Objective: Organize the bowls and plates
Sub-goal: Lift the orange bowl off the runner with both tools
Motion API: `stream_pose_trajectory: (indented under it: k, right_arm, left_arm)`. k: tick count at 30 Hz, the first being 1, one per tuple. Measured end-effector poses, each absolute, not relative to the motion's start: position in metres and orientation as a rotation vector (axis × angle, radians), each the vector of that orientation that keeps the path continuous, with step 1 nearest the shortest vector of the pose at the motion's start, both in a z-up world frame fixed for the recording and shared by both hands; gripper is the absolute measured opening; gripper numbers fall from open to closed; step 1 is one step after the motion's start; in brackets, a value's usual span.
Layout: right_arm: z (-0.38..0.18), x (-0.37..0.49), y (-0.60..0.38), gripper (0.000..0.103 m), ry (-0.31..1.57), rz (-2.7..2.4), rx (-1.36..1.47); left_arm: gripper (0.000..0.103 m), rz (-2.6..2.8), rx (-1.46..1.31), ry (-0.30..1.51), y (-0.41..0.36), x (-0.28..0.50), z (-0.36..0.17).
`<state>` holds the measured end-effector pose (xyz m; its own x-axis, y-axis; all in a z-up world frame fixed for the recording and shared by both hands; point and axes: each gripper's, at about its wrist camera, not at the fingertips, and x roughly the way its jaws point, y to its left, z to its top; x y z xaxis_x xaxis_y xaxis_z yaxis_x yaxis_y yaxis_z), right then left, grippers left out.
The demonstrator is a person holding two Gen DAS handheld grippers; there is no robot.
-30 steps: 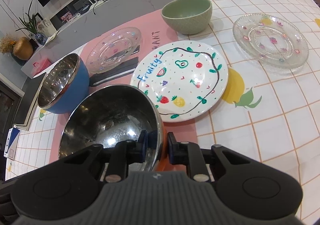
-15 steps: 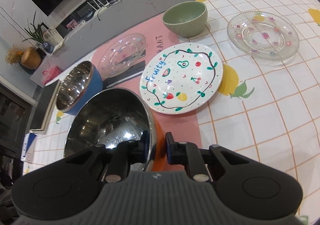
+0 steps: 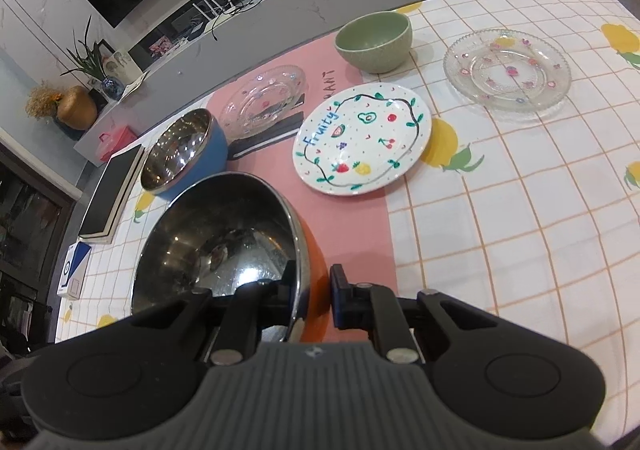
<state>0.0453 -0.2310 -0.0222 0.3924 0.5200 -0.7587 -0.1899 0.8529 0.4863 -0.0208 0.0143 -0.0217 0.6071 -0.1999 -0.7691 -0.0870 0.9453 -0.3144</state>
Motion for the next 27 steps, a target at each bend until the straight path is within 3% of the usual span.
stream_pose_trajectory:
  k: [27]
  right_arm:
    - [-0.058,0.023,-0.238,0.017,1.209,0.385,0.270]
  left_arm:
    - [0.020,-0.104,-0.292,1.076,-0.010,-0.034,-0.056]
